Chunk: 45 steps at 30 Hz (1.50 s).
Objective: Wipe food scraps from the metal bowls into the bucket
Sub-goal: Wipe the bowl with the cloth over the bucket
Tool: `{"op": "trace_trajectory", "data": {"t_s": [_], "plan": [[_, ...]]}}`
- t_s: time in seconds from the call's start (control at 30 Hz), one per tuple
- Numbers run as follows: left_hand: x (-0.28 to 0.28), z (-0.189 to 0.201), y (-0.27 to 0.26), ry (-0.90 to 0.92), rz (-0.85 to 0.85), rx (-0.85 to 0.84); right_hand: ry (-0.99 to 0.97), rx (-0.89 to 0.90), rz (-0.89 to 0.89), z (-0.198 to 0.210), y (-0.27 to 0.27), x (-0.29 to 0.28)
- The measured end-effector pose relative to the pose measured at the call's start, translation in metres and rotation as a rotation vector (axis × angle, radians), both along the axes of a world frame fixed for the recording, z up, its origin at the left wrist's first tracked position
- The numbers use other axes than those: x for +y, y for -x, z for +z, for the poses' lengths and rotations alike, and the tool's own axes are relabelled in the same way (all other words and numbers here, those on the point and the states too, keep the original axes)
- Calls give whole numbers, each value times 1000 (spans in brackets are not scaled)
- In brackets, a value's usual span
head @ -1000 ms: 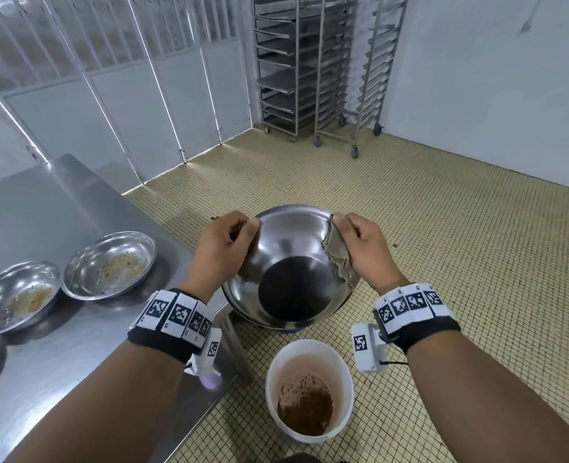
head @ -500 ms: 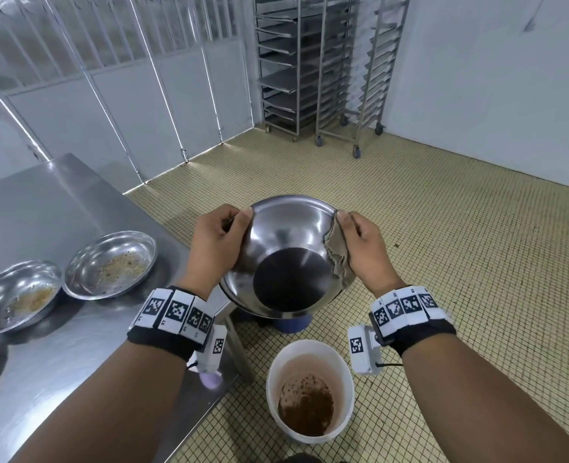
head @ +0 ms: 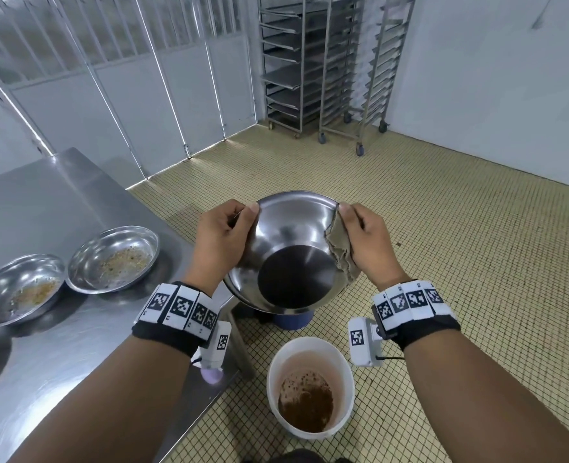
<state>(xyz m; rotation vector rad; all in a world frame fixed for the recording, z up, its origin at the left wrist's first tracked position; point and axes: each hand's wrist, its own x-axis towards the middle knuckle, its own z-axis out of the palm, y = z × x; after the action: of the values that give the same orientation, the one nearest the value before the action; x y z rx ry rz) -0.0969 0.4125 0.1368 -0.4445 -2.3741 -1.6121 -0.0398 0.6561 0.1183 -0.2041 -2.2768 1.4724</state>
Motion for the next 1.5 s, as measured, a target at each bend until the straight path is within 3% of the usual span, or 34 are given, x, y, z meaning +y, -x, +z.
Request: {"op": "trace_trajectory", "data": {"t_s": [0.1,0.23,0.3,0.47,0.57,0.63,0.77,0.87,1.03,1.17,1.3,1.4,1.5], "plan": [[2,6,0,29,11,17,-77,42,14,9,5,1],[-1,7,2,-184,85,-34,198,24,-28,-5,-2,6],[-2,4,2,-170,81,-50,218,-3,-52,-11,-4,7],[-6,11,1,166,-56,28,-40,17,31,15,-3,7],[3,17,-1,234,-94,49,-278,33,87,29,2,0],[5,16,-1,135,-71,26,-211,58,77,26,1,-1],[-5,10,0,-150,7,-93,137,-22,22,-4,-10,6],[-4,5,-4,-118,-5,-98,107,-37,-3,-6,-9,7],[-2,9,-11,-102,-70,-105,-129,50,59,16,-2,6],[-8,6,-4,-287,131,-120,123,9,7,-3,-7,11],[-9,5,-1,-61,129,-84,116,8,-45,-4,-14,7],[-5,3,2,96,68,-134,-147,82,-46,10,-11,0],[9,6,-6,119,31,-262,-460,115,19,14,-7,-11]]}}
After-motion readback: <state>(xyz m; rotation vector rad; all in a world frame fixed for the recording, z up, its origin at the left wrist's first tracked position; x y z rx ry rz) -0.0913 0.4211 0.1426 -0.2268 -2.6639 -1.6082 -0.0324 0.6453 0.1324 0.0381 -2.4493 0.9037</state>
